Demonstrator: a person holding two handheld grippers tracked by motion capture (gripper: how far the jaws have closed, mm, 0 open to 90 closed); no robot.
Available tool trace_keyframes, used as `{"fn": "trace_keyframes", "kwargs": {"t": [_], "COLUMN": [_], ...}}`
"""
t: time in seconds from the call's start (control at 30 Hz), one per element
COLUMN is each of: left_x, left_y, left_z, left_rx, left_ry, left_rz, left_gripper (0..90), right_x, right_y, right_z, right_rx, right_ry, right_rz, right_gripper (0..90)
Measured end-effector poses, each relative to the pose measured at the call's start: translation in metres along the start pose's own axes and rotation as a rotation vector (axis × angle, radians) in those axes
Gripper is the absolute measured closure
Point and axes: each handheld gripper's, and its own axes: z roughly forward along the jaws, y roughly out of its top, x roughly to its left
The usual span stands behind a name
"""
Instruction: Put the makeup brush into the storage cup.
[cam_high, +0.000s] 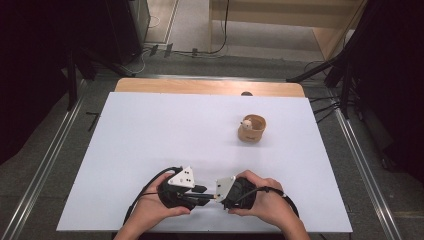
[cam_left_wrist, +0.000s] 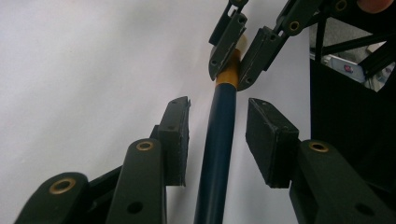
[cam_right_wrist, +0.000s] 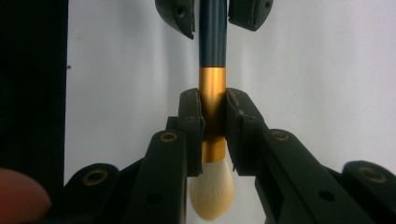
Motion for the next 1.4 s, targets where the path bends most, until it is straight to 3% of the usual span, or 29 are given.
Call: {"fn": "trace_keyframes", "kwargs": {"t": [0.33,0.5,0.67,1.07,1.4], "left_x": [-0.0039,-0.0046,-0.0048,-0.0039,-0.0036], "left_y": [0.0015,0.0006,0.0006,-0.0007,-0.0005], "left_z": [0.0032,0.0060,0.0065,0.0055,0.0036], "left_rx": [0.006,0.032,0.042,0.046,0.056], "left_ry": [0.009,-0.001,-0.004,-0.051,-0.056], "left_rz": [0.029,0.039,0.054,0.065,0.078], "left_gripper": [67.5,68.3,75.6,79.7,80.1], "right_x": [0.0011,0.0011,0.0021,0.0025,0.0033], "right_y": [0.0011,0.0005,0.0008,0.0007,-0.0012], "right_z": [0.0012,-0.0002,0.0006,0.0014,0.0017], "right_rx": [0.004,0.003,0.004,-0.012,-0.020], "right_ry": [0.005,0.009,0.011,0.023,0.025], "right_rz": [-0.007,-0.017,-0.027,-0.076,-0.042], "right_gripper": [79.2,79.3,79.3,79.1,77.8]}}
